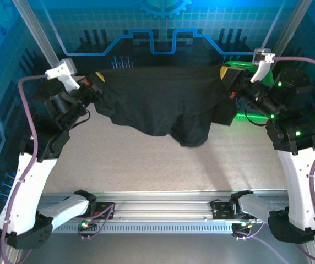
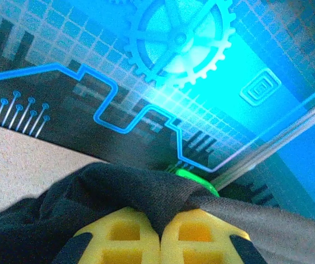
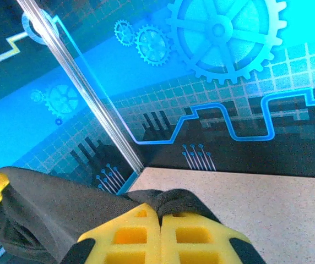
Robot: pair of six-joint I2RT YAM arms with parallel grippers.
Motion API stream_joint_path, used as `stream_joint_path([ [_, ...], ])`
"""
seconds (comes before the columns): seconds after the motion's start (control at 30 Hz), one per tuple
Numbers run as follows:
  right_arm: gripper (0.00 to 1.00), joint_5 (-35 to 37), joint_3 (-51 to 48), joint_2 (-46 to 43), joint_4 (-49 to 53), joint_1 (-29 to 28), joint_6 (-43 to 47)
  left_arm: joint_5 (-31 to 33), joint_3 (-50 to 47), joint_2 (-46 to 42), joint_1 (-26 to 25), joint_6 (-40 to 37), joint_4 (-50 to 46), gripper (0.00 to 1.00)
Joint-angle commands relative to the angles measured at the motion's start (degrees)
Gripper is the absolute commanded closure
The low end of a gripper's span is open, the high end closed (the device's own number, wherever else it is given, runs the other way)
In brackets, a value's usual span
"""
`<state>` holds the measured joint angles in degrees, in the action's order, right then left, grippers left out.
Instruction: Fold and stack the t-shirts
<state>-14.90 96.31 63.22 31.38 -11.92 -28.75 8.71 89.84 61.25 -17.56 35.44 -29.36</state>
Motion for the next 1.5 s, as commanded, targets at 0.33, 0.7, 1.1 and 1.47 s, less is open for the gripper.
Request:
stream_joint_path([
  [0.33,0.49,4.6,1.4,28.8,8.2,-0.1,-3.3,-7.2,23.7,42.0,15.1,4.5,-9.3,0.39],
  [0.7,0.48,4.9,-22.5,18.5,5.7,-6.6,-6.2,-13.8,-22.8,18.5,7.5,15.8,-10.3,0.45],
  [1.1,0.45,2.7,-32.2,18.8,2.2,-10.5,-8.7,-13.0,-29.1,27.4,10.4,11.0,-3.9,0.49],
  [1.47,0.4,1.3,-38.0,20.6,1.5,-3.3,-13.9,-9.1,-33.3,28.1,9.1,12.7,-5.8,0.41],
])
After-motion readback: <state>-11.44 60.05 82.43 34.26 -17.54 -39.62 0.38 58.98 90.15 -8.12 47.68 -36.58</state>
